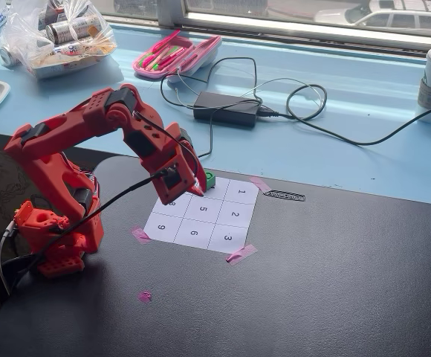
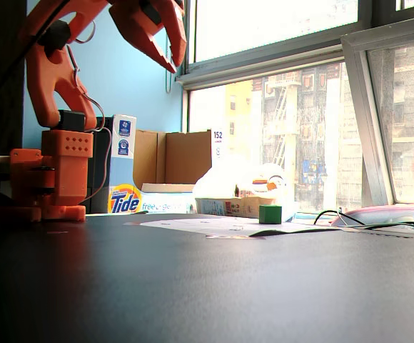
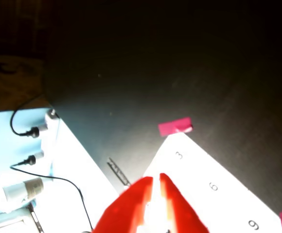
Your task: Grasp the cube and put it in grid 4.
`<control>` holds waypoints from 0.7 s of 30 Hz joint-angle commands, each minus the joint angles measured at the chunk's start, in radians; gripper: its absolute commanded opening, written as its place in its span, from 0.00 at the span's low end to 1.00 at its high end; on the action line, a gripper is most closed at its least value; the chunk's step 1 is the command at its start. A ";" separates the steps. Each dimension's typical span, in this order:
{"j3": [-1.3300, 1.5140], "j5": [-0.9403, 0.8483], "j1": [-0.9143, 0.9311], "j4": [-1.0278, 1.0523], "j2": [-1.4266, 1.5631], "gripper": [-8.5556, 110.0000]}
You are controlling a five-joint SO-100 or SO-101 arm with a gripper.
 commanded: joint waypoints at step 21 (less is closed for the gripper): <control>1.295 0.222 0.081 -0.440 0.847 0.07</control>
